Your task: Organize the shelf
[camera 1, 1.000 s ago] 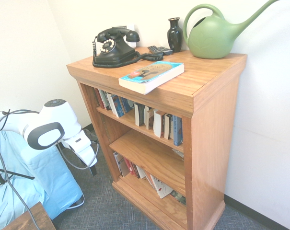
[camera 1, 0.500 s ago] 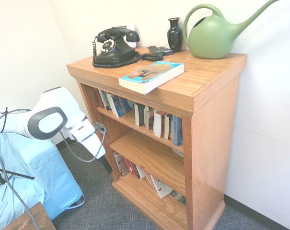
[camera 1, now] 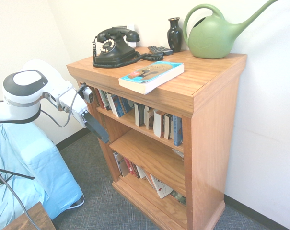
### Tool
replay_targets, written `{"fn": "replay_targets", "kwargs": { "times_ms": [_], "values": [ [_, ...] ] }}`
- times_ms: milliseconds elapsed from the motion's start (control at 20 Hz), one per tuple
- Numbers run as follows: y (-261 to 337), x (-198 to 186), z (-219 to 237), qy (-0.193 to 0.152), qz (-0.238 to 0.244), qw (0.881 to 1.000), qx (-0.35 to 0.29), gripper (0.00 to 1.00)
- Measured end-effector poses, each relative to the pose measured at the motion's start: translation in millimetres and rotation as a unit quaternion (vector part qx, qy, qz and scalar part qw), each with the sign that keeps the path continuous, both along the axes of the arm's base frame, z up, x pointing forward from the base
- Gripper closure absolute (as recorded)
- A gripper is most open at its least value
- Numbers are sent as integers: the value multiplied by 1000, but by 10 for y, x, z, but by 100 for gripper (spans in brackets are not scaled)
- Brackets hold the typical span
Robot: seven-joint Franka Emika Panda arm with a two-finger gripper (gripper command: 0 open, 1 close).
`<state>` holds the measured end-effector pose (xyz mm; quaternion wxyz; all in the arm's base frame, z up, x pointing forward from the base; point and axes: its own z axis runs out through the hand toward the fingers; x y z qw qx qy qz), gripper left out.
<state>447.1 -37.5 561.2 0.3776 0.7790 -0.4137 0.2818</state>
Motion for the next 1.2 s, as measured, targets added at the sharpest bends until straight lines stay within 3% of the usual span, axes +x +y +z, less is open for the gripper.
{"fn": "replay_targets", "kwargs": {
  "times_ms": [200, 500, 950, 1200],
  "values": [
    [75, 38, 157, 28, -26, 996, -86, 0],
    [214, 307, 395, 68, -57, 983, -159, 0],
    [263, 640, 519, 94, -73, 968, -221, 0],
    [283, 887, 476, 92, -69, 965, -234, 0]
  ]
}}
